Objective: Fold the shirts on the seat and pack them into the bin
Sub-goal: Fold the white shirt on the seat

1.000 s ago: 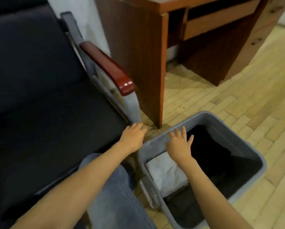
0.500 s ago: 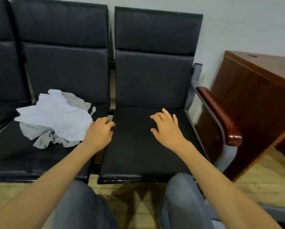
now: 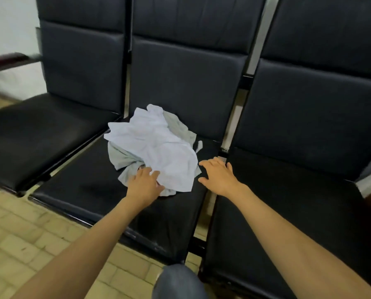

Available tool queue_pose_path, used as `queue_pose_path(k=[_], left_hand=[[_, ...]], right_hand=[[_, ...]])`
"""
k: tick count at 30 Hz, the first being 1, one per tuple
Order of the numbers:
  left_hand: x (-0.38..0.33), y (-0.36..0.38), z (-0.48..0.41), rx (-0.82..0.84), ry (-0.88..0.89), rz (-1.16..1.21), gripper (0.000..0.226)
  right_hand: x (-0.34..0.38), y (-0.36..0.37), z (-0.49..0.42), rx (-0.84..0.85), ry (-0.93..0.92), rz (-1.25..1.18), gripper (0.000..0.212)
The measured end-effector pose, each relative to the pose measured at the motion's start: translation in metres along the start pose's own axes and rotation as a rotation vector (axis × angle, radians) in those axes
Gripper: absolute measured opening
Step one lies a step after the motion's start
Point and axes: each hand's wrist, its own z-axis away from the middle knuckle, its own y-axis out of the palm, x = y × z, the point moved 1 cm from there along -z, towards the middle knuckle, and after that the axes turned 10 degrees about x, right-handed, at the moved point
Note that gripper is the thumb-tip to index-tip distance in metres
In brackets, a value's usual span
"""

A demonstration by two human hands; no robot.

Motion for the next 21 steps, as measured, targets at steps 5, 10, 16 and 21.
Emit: queue_pose_path(k=[5,10,16,21], left_hand=[[0.002,0.03,-0.039,0.004,0.069,-0.024,0.059],[0.0,0.055,-0.063,-0.029,0.046,0.064,0.042],[0.001,0.05,-0.071,-0.146,0.096,0.255,0.021],[-0.015,0.02,-0.045,-0.256,0.134,0.703,0.016]], right_hand=[[0.01,0.023,-0.062,0.145,-0.011,0.12,0.069],[0.013,0.05,-0.094,0.154,-0.052,0.183,0.051],[0.003,0.065,-0.096,-0.05,-0.108,-0.065,0.012],[-0.006,0.044,-0.062,-0.154,-0.127,-0.557,0.01]])
